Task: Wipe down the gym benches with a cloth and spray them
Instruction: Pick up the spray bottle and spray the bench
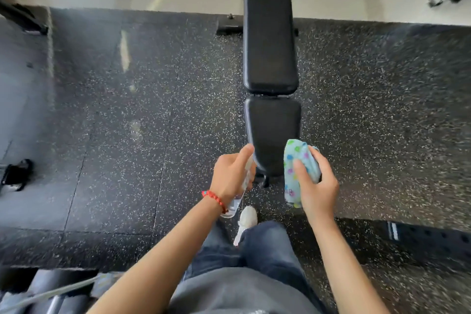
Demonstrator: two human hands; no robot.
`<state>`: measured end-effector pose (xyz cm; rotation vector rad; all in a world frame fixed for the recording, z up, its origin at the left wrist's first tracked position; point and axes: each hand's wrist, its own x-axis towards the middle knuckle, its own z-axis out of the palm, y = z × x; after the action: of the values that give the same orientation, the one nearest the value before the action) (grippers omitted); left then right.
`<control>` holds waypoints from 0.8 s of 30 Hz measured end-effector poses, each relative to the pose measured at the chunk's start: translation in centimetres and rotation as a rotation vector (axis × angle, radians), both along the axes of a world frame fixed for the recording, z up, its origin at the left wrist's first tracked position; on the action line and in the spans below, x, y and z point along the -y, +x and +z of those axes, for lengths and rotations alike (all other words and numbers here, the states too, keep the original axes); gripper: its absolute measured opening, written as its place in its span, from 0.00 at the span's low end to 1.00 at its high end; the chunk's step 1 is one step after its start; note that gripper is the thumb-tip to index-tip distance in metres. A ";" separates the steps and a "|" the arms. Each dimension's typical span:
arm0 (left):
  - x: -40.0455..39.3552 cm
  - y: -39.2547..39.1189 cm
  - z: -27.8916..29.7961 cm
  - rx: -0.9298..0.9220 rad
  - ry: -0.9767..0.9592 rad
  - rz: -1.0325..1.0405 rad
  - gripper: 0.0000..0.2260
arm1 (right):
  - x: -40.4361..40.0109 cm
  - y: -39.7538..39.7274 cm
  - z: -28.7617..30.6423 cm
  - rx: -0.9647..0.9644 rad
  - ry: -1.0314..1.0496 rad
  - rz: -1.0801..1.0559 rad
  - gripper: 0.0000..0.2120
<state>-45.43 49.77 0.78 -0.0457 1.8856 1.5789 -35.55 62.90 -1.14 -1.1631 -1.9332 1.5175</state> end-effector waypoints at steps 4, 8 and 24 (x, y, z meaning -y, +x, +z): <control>-4.0 -2.4 0.5 -0.007 -0.004 -0.112 0.39 | -3.2 -0.5 -0.1 0.018 -0.005 -0.119 0.17; -6.6 -5.7 0.2 0.004 -0.033 -0.191 0.33 | -4.7 -1.7 -0.2 0.045 0.013 -0.245 0.19; -12.9 -23.3 -4.6 -0.076 -0.298 -0.743 0.27 | -0.8 -12.4 -1.8 0.122 -0.119 -0.911 0.17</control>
<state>-68.70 62.71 -3.81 0.5299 1.8680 0.8033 -48.00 63.69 -2.95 -1.8638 -1.0793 1.0592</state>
